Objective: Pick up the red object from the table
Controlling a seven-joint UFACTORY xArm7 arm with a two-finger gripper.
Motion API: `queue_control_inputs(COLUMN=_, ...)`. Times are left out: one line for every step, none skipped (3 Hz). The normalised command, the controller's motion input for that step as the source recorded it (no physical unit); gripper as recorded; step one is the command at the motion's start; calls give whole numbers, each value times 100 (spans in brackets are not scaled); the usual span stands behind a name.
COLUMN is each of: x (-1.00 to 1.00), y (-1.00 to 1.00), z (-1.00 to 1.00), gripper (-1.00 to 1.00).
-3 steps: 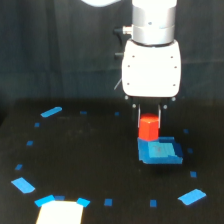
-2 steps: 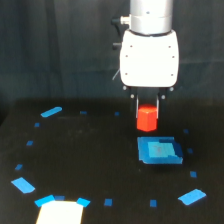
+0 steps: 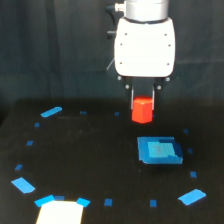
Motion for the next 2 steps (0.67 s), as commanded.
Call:
queue_control_inputs(x=6, y=7, z=-73, gripper=-100)
queue_control_inputs(x=-16, y=54, z=-53, gripper=-100)
